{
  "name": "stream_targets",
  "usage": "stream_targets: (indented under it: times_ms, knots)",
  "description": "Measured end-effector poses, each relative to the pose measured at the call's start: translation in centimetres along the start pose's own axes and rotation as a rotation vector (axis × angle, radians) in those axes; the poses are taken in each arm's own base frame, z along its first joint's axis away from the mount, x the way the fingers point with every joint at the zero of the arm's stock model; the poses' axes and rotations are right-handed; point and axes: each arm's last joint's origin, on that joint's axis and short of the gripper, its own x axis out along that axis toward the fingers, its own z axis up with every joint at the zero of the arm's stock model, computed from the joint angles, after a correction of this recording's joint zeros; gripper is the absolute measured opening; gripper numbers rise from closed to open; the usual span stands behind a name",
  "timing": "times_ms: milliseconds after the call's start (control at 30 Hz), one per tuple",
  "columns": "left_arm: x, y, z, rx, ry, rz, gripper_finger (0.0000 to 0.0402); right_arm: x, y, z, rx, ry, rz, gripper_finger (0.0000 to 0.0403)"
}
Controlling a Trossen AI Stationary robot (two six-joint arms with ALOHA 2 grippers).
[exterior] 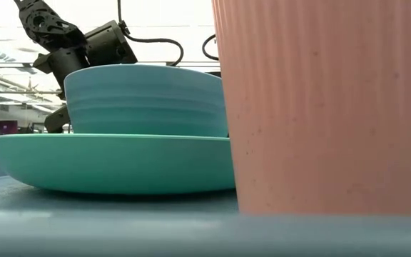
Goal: Set up tray
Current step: Put the orange fork on top of the orange napkin
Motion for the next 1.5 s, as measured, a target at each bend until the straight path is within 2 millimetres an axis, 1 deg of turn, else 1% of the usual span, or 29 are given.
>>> stream_targets:
  times_ms: [167,400,533,1100,1233,1433,1500]
  knots:
    - [0.0,0.0,0.0,0.0,-0.001,-0.001,0.0037,-0.3,0.1,0.3,-0.06,-0.023,-0.011,0.0193]
    - [0.0,0.0,0.0,-0.025,0.001,0.003,0.0037,-1.3,0.2,1.2,-0.096,-0.069,-0.037,0.0192]
    - [0.0,0.1,0.0,-0.036,0.003,0.026,0.0037,-1.4,0.0,0.9,-0.089,-0.034,-0.039,0.0192]
    - [0.0,0.2,0.1,-0.04,-0.008,0.051,0.0037,-0.9,-0.1,0.5,-0.082,-0.013,-0.031,0.0192]
    - [0.0,0.2,0.2,-0.043,-0.01,0.052,0.0037,-0.9,0.0,0.5,-0.079,-0.02,0.007,0.0192]
    - [0.0,0.2,0.2,-0.043,-0.015,0.053,0.0037,0.1,-0.1,0.0,-0.06,-0.008,0.022,0.0192]
    - [0.0,0.2,0.2,-0.043,-0.016,0.052,0.0037,0.5,-0.2,-0.4,-0.047,0.014,0.024,0.0192]
